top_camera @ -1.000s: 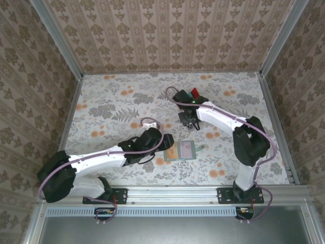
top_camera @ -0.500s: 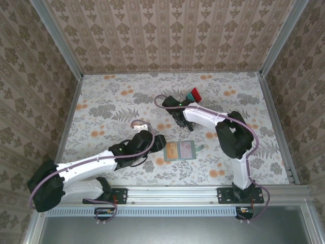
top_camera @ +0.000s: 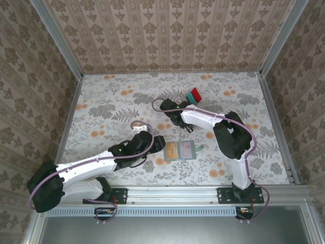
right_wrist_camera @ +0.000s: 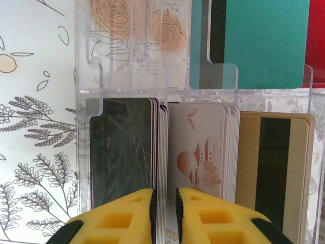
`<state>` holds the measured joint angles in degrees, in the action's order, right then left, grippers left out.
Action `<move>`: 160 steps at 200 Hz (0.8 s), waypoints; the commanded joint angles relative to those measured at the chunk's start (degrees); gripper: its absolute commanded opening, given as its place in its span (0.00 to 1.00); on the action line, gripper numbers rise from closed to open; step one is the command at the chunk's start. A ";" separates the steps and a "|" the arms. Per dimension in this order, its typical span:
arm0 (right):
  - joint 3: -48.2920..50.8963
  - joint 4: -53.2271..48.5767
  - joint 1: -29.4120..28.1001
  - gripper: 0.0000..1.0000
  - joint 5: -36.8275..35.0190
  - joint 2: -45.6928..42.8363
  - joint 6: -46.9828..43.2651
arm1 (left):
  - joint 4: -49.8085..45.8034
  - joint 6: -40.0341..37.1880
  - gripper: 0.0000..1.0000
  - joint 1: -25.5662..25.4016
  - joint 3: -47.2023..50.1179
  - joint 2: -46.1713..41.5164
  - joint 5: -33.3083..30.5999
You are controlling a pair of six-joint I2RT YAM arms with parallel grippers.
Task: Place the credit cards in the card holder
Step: Pick up the credit card from the storage box.
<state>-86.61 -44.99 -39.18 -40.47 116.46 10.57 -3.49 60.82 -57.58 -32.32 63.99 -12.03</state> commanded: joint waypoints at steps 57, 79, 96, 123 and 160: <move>-0.37 -0.96 -0.11 0.31 2.51 0.81 0.24 | -0.62 0.89 0.64 0.47 0.32 0.00 -0.06; -0.49 -0.76 -0.11 0.32 1.36 1.96 0.31 | -0.68 0.79 0.64 0.63 0.15 0.24 0.07; -0.62 -1.06 -0.20 0.32 -1.23 2.63 0.25 | -0.81 0.77 0.64 0.61 0.06 0.26 0.12; 0.25 -0.38 -0.22 0.31 -3.47 2.77 -0.44 | -0.70 0.97 0.64 0.56 0.17 0.42 0.01; 1.26 0.79 -0.28 0.24 -4.90 1.09 -0.63 | -0.65 0.93 0.65 0.68 -0.20 0.77 0.18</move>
<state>-86.52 -44.77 -39.33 -41.69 118.17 10.39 -3.49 60.88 -57.28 -32.32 64.05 -11.84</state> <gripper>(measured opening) 0.248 0.644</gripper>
